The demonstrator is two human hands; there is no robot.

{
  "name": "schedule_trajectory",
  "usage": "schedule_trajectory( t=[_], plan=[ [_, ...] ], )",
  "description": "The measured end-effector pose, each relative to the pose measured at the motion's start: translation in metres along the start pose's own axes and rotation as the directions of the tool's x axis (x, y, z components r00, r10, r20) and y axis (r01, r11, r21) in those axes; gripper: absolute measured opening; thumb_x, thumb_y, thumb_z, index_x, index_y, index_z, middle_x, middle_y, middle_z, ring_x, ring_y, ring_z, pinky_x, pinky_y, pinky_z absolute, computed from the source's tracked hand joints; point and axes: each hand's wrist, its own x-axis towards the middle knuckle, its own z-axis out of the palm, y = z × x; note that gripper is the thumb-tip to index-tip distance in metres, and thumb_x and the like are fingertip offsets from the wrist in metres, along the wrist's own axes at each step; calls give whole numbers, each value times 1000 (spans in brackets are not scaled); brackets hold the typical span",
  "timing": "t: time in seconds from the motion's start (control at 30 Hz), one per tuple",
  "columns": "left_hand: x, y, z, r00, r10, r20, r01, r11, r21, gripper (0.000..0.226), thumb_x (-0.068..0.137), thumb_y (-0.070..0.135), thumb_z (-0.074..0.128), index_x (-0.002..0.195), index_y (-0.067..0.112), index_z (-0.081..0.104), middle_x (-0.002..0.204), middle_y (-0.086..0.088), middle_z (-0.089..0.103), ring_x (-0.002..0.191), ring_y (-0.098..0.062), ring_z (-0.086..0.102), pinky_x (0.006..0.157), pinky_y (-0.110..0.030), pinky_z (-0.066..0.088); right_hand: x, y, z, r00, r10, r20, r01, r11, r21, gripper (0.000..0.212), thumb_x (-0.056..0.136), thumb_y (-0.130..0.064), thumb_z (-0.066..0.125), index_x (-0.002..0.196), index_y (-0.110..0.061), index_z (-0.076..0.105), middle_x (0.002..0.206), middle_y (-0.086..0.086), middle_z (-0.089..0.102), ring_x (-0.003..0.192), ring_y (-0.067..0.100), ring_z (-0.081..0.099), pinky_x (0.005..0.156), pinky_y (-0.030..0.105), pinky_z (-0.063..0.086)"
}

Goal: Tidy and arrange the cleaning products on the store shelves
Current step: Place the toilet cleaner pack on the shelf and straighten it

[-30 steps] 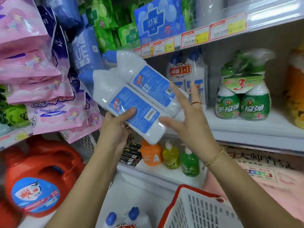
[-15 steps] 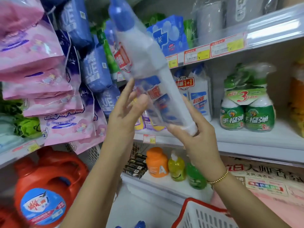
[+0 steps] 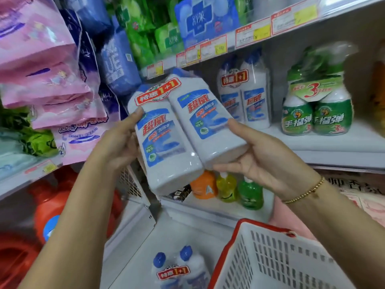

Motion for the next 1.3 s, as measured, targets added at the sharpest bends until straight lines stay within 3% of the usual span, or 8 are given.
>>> schedule_trajectory(
  t=[0.1,0.23,0.37,0.53,0.7,0.97,1.13,1.3],
  plan=[
    [4,-11,-8,989,-144,33,145,989,-33,99,31,41,96,120,10,64,112,-12,71,96,-24,70,69,-36,59,3,-1,7,997,19,-70,-21,999,-38,18,93,-27,53,95,-12,62,89,8,74,74,22,72,47,38,58],
    [3,-22,-19,965,-262,-4,261,960,-98,66,53,44,81,108,9,67,97,-13,74,83,-24,73,58,-36,58,11,4,11,992,24,-123,-40,991,-124,27,90,-36,58,95,-10,62,82,8,74,63,22,71,42,32,56],
    [3,-32,-34,959,-282,-34,277,955,-108,79,58,43,81,127,9,60,119,-15,67,98,-27,70,66,-42,59,20,12,1,989,98,-106,-113,984,-141,29,88,-38,59,96,-10,63,89,8,74,69,20,72,43,31,56],
    [16,-29,-46,980,-186,-65,181,980,-83,70,74,24,69,139,6,49,117,-11,68,97,-22,69,77,-39,59,37,35,-27,975,215,-57,-223,953,-205,33,81,-25,60,109,-9,61,102,13,73,80,22,72,53,37,59],
    [23,-45,-62,996,-26,89,4,973,232,76,55,28,90,120,0,61,115,-16,69,104,-30,67,84,-39,55,64,67,-62,955,282,-94,-285,775,-564,29,84,-15,64,113,-13,64,111,7,71,102,23,67,84,38,55],
    [20,-136,-108,997,72,-13,-61,920,387,60,63,14,84,118,1,62,110,-15,71,99,-27,68,83,-34,55,98,125,-72,974,43,-223,-183,728,-661,46,86,-3,64,126,-23,53,95,4,66,76,11,59,70,22,49],
    [18,-195,-137,995,-71,-67,90,927,363,52,74,-10,70,123,-3,55,104,-9,73,93,-20,71,75,-29,56,120,183,-90,968,-11,-251,-203,554,-807,37,80,-4,71,116,-8,61,70,2,62,61,16,56,63,31,48],
    [9,-266,-154,966,-259,-22,251,907,337,67,64,6,84,124,9,55,114,-11,70,104,-29,68,87,-43,56,127,226,-109,974,38,-225,-226,292,-929,23,81,-16,72,102,-14,63,65,-6,52,53,2,48,51,10,31]
  ],
)
